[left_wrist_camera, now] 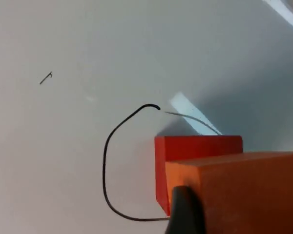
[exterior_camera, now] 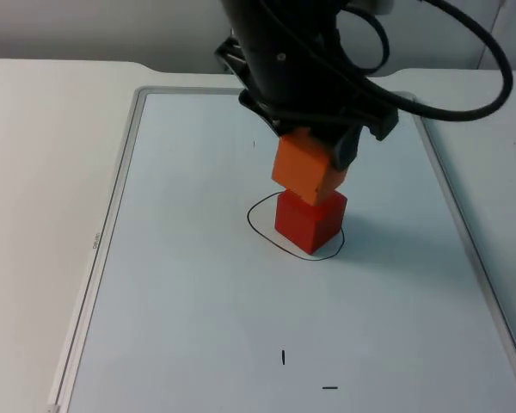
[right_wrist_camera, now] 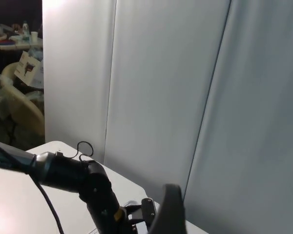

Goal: Pick up one cube with the left hand and another cube with the right hand. First place the cube in the right hand at the target position, then stack the cube in the left hand on top.

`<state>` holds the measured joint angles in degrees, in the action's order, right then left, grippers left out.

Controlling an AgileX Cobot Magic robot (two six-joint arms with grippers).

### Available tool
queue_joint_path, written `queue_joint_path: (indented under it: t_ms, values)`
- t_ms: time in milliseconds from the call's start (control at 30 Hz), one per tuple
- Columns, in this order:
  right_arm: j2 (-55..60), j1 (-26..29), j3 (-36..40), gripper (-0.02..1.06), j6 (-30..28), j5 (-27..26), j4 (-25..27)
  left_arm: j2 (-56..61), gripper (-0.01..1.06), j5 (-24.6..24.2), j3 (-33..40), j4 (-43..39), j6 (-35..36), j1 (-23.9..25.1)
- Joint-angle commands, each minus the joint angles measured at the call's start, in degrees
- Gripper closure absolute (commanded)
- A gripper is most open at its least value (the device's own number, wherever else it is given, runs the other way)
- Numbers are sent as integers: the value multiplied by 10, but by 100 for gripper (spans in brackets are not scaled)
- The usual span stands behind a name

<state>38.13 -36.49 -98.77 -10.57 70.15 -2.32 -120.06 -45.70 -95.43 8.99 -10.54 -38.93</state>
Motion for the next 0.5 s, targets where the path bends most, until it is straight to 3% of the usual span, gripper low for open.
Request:
queue_joint_path:
  t_ms: [0, 467]
  values:
    - [-1, 0, -1, 38, 0, -2, -5, 1, 73, 1, -5, 20, -10, 5]
    - [-1, 0, -1, 38, 0, -2, -5, -16, 73, 18, -5, 48, -40, 5]
